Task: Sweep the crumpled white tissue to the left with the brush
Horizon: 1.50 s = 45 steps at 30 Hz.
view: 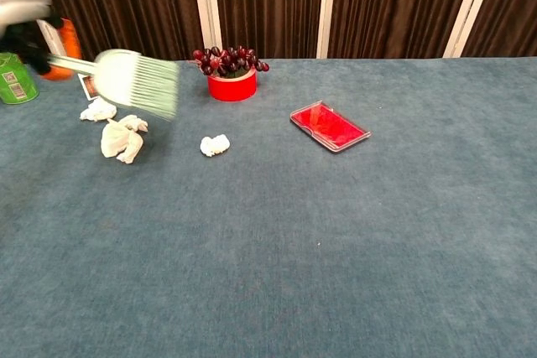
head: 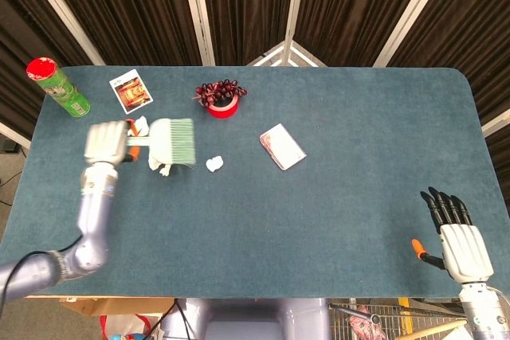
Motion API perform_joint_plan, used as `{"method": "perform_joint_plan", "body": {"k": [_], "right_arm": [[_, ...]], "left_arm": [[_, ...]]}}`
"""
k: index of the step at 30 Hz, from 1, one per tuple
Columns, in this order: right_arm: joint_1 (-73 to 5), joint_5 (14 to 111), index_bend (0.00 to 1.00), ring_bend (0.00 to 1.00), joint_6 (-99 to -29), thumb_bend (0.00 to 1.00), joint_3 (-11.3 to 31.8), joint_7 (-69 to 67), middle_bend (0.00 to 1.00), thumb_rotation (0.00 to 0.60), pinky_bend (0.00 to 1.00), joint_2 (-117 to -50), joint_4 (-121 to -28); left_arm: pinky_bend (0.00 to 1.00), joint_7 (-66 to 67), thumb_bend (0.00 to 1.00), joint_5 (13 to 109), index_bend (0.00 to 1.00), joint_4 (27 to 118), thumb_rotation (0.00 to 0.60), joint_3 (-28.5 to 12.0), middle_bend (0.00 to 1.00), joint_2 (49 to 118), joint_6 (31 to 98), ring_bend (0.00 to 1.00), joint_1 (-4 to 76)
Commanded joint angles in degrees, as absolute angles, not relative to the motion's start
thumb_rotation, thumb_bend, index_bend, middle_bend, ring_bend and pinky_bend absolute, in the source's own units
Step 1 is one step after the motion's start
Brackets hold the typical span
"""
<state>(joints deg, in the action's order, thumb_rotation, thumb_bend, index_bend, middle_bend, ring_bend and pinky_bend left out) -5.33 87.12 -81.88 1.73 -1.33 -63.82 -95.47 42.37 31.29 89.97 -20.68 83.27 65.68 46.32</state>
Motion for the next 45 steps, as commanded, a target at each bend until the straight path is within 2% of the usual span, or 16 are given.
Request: {"method": "perform_joint_plan", "body": {"k": [1,7,15,20,27,34,39,45], "right_arm": [[-5.4,86.9,0.0,0.0,-81.8,0.32,1.9,-1.7,0.0,0.6,0.0,-63.7,-95.4],[-5.3,86.5,0.0,0.0,-81.6,0.32,1.9,-2.3,0.0,0.6,0.0,-63.6,-95.2],[-5.0,86.4,0.0,0.0,-81.9,0.32,1.8,-2.6,0.0,0.6,0.0,-63.5,-95.3],[-5.0,86.4,0.0,0.0,-81.8,0.32,1.8,-2.1,0.0,0.6,0.0,-63.5,-95.4],[-4.8,87.1,0.0,0.0,-82.3,0.32,1.5,-1.2,0.0,0.6,0.0,-63.6,-95.6],[-4.9,87.6,0.0,0.0,-82.3,0.32,1.3,-0.3,0.0,0.6,0.0,-63.9,-95.7],[-5.0,87.5,0.0,0.0,-82.1,0.32,1.4,0.1,0.0,0.6,0.0,-64.0,-95.9],[-5.2,87.1,0.0,0.0,-81.7,0.32,1.5,-0.2,0.0,0.6,0.0,-64.1,-95.8]], "left_arm": [[1.0,45.9,0.71,30.7,0.75,88.3,0.6,-19.9,1.0,89.7,65.2,1.0,51.1],[1.0,49.5,0.71,28.8,0.75,83.2,0.6,-18.9,1.0,97.7,65.0,1.0,55.8],[1.0,51.5,0.71,25.0,0.75,77.2,0.6,-18.1,1.0,100.1,64.3,1.0,56.6],[1.0,52.1,0.72,23.5,0.75,75.8,0.6,-16.2,1.0,96.8,64.0,1.0,54.3],[1.0,49.2,0.72,25.4,0.75,78.2,0.6,-14.0,1.0,86.4,65.3,1.0,48.5],[1.0,41.8,0.72,27.3,0.76,80.9,0.6,-16.3,1.0,77.0,65.8,1.0,43.9],[1.0,38.7,0.72,29.2,0.76,83.6,0.6,-17.5,1.0,75.1,65.0,1.0,43.5],[1.0,39.0,0.72,31.6,0.76,87.5,0.6,-17.9,1.0,78.8,64.3,1.0,46.5]]}}
